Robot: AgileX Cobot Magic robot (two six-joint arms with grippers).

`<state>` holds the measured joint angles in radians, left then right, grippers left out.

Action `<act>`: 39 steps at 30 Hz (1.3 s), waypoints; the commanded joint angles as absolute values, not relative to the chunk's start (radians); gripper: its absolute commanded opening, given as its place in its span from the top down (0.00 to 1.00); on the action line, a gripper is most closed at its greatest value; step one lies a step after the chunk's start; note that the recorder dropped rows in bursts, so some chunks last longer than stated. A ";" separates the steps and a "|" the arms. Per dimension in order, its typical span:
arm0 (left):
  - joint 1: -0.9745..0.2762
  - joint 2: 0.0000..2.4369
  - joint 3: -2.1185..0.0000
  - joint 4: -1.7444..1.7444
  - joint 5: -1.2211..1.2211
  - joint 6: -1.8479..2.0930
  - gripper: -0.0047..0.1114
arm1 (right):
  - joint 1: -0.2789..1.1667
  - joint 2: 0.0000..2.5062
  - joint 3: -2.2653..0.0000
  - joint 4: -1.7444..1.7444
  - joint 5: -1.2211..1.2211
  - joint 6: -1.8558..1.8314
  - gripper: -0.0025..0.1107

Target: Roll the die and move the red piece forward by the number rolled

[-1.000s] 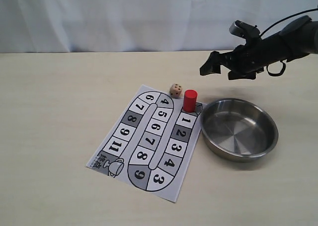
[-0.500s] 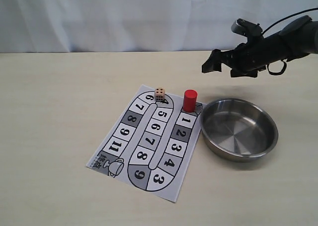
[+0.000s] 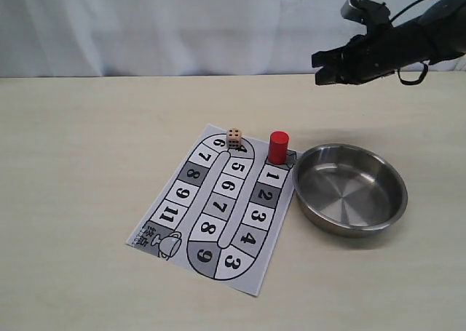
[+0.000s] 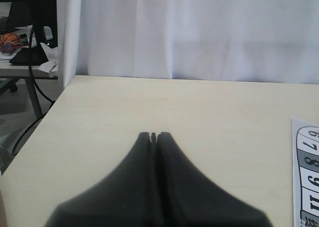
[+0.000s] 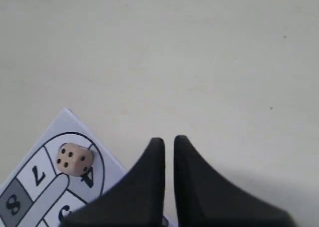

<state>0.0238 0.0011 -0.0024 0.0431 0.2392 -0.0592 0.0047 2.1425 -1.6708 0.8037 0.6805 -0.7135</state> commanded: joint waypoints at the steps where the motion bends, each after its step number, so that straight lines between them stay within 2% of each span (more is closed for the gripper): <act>1: 0.024 0.000 0.000 0.044 0.234 -0.064 0.96 | 0.092 2.093 -1.674 0.768 0.693 -0.729 0.94; 6: 0.024 0.000 0.000 0.044 0.234 -0.064 0.96 | 0.198 2.076 -1.674 0.701 0.675 -0.685 0.94; 12: 0.024 0.000 0.000 0.044 0.234 -0.064 0.96 | 0.334 2.076 -1.674 0.429 0.658 -0.431 0.94; 17: 0.024 0.000 0.000 0.044 0.227 -0.064 0.96 | 0.404 2.085 -1.674 0.286 0.661 -0.207 0.94; 20: 0.024 0.000 0.000 0.044 0.227 -0.064 0.96 | 0.434 2.104 -1.674 0.272 0.675 -0.192 0.94; 30: 0.024 0.000 0.000 0.044 0.227 -0.064 0.96 | 0.440 2.207 -1.676 0.270 0.655 -0.148 0.94; 39: 0.024 0.000 0.000 0.042 0.234 -0.064 0.96 | 0.420 2.235 -1.812 0.234 0.803 -0.076 0.94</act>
<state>0.0238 0.0011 -0.0024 0.0431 0.2392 -0.0592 0.4252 2.2151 -1.7837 0.2606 0.7699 -0.1018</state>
